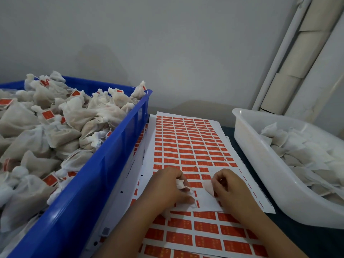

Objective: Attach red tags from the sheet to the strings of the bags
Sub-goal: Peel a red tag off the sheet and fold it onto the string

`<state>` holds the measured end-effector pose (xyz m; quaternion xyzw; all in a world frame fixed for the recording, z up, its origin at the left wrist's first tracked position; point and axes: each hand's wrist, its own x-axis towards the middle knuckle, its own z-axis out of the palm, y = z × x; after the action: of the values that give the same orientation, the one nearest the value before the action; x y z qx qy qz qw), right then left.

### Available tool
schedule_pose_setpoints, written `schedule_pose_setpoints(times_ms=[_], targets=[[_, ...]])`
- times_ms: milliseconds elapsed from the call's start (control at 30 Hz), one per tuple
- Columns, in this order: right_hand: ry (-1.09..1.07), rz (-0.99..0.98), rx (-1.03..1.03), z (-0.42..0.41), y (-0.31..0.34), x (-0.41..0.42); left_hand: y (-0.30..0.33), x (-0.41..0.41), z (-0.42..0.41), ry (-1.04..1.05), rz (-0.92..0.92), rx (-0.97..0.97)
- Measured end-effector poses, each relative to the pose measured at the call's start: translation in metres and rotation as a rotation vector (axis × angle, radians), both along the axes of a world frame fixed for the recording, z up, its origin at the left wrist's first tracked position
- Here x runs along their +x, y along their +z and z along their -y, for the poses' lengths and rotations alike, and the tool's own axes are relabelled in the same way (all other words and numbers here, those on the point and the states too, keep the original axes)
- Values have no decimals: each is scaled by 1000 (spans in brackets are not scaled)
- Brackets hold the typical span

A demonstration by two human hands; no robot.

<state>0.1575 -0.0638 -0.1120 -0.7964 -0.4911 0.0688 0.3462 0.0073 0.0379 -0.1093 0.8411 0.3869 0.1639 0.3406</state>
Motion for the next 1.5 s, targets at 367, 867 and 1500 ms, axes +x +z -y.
schedule_pose_setpoints(times_ms=[367,867,1500], targets=[[-121,-434,511,3,11,-2,15,-1,9,61,304,-221],[197,-179,393,3,5,-45,12,8,22,-113,642,-229],[35,-102,411,7,13,-12,12,10,15,30,458,-228]])
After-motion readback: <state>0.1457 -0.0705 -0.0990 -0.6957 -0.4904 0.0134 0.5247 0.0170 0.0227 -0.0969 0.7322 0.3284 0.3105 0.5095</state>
